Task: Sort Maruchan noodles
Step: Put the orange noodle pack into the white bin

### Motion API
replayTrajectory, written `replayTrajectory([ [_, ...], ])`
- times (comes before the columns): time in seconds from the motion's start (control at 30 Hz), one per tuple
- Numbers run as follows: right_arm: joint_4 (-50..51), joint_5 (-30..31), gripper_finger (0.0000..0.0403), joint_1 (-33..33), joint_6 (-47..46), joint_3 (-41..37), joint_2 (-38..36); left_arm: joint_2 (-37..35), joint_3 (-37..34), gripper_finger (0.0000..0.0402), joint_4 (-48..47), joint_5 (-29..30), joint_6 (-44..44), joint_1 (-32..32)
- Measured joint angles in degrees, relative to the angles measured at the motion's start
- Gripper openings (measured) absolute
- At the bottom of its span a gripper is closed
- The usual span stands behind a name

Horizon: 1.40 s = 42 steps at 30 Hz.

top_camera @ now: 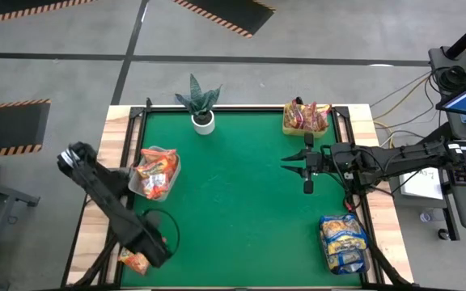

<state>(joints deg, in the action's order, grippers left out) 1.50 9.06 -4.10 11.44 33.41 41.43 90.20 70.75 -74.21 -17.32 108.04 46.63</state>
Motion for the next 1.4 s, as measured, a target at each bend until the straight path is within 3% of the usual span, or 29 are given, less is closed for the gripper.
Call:
replayTrajectory([
  [0.4, -0.5, 0.0, 0.0082, 0.0, -1.6, 0.0, 0.0, 15.2, -0.1, 0.0, 1.2, -0.5, -7.3, 1.7],
  [0.73, -0.5, 0.0, 0.0082, 0.0, -4.0, 0.0, 0.0, 22.6, 1.5, 0.0, 3.6, -2.9, -13.3, 1.4],
  [0.83, -0.5, 0.0, 0.0082, 0.0, -4.0, 0.0, 0.0, 23.0, 3.2, 0.0, 2.3, 3.4, -14.7, 0.0],
  [1.0, -0.4, 0.0, 0.0082, 0.0, -4.5, 0.0, 0.0, 21.8, 7.8, 0.0, 3.9, 28.4, -19.2, -3.0],
  [1.07, -0.5, 0.0, 0.0082, 0.0, -5.2, 0.0, 0.0, 20.9, 9.9, 0.0, 3.2, 34.8, -22.7, -3.6],
  [1.23, -0.5, 0.0, 0.0082, 0.0, -5.5, 0.0, 0.0, 20.4, 12.8, 0.0, 3.8, 37.9, -34.0, -4.2],
  [1.4, -0.5, 0.0, 0.0082, 0.0, -8.8, 0.0, 0.0, 20.3, 13.6, 0.0, 13.1, 38.6, -48.1, -2.4],
])
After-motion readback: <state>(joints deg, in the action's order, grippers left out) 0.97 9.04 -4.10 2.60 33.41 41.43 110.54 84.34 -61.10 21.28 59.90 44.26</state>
